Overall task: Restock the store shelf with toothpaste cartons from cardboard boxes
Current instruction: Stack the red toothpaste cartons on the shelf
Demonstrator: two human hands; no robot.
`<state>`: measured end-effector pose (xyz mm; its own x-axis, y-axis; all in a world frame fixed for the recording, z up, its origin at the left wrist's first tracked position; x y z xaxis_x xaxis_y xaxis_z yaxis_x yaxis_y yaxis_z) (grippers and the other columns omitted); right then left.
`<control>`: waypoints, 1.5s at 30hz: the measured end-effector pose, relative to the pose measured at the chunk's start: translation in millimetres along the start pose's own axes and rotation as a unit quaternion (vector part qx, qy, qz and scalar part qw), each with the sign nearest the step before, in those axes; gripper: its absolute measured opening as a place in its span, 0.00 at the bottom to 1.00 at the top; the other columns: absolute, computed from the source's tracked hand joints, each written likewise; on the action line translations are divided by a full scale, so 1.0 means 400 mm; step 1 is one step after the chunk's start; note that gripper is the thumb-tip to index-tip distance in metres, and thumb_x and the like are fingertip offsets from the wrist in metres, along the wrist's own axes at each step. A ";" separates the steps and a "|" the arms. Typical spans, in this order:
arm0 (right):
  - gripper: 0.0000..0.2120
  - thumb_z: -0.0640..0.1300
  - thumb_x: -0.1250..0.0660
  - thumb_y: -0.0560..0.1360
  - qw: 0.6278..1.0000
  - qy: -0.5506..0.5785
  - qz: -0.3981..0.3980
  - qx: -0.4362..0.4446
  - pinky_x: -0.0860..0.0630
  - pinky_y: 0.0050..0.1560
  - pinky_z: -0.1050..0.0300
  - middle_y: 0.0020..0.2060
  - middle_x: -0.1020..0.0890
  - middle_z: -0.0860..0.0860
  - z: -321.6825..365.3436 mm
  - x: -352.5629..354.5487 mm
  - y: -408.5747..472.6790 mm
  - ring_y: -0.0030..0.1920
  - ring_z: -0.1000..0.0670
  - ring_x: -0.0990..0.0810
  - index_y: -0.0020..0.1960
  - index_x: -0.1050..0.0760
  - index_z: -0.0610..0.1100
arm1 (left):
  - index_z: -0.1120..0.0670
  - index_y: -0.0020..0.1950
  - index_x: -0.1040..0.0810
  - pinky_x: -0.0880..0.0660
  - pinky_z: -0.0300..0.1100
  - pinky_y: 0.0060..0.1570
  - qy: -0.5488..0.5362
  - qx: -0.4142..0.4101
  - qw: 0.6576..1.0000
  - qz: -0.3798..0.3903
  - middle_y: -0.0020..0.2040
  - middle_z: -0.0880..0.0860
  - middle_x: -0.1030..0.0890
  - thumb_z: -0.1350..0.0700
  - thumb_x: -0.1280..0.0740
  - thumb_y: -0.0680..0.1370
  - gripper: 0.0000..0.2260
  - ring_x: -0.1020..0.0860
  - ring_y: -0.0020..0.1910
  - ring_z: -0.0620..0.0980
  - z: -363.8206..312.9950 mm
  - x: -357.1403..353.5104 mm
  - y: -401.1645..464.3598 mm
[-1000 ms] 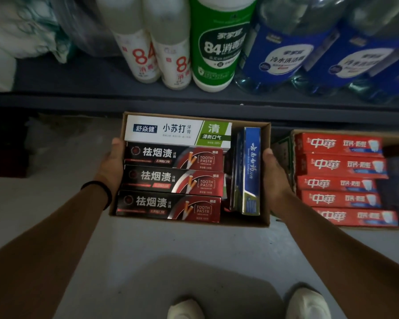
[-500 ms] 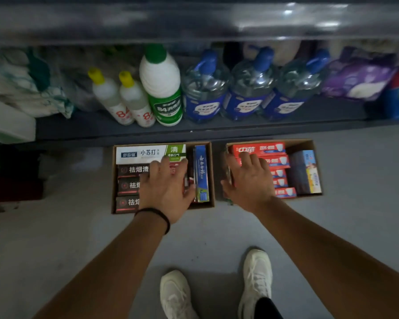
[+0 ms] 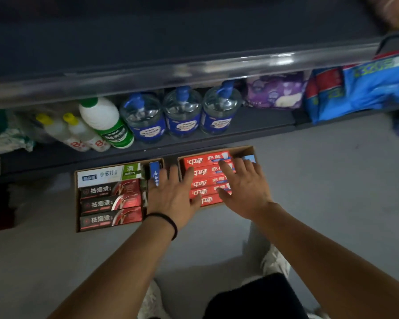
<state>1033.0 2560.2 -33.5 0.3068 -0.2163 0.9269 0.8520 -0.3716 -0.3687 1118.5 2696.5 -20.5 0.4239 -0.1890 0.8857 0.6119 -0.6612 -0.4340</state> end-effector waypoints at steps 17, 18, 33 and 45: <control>0.36 0.64 0.36 0.73 0.983 -0.021 0.074 0.166 0.41 0.73 0.44 0.70 0.35 0.47 -0.313 -0.230 0.322 0.71 0.45 0.37 0.74 0.46 0.53 | 0.45 0.76 0.49 0.37 0.57 0.68 -0.003 0.106 0.994 -0.007 0.73 0.55 0.39 0.36 0.43 0.76 0.32 0.39 0.70 0.56 -0.188 -0.270 0.361; 0.36 0.64 0.36 0.74 0.981 -0.025 0.071 0.179 0.41 0.73 0.45 0.70 0.35 0.47 -0.315 -0.253 0.341 0.71 0.45 0.37 0.74 0.46 0.53 | 0.45 0.76 0.50 0.38 0.57 0.69 0.001 0.098 0.995 -0.010 0.73 0.54 0.40 0.36 0.43 0.76 0.32 0.40 0.71 0.55 -0.181 -0.299 0.377; 0.37 0.70 0.42 0.71 0.945 -0.074 -0.020 0.319 0.36 0.68 0.49 0.65 0.31 0.51 -0.301 -0.449 0.430 0.64 0.49 0.32 0.73 0.45 0.53 | 0.44 0.76 0.50 0.42 0.52 0.71 0.055 -0.027 0.995 -0.084 0.72 0.50 0.40 0.34 0.42 0.74 0.35 0.41 0.71 0.50 -0.093 -0.490 0.502; 0.39 0.70 0.41 0.71 0.932 -0.113 -0.039 0.341 0.37 0.70 0.48 0.68 0.32 0.50 -0.259 -0.478 0.379 0.67 0.47 0.34 0.75 0.45 0.52 | 0.46 0.77 0.49 0.40 0.49 0.71 0.036 -0.038 0.993 -0.109 0.73 0.50 0.40 0.33 0.43 0.74 0.35 0.41 0.71 0.49 -0.110 -0.541 0.416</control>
<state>1059.5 2451.9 -273.9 0.2480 0.0119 0.9687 0.9236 0.2988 -0.2401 1099.1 2595.4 -277.1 0.2368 -0.0846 0.9679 0.6308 -0.7443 -0.2194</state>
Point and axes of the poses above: each hand's wrist, its own y-axis towards the middle knuckle, its own x-axis out of the back of the hand, z = x × y, the point moved 6 cm from there along y, towards the middle knuckle
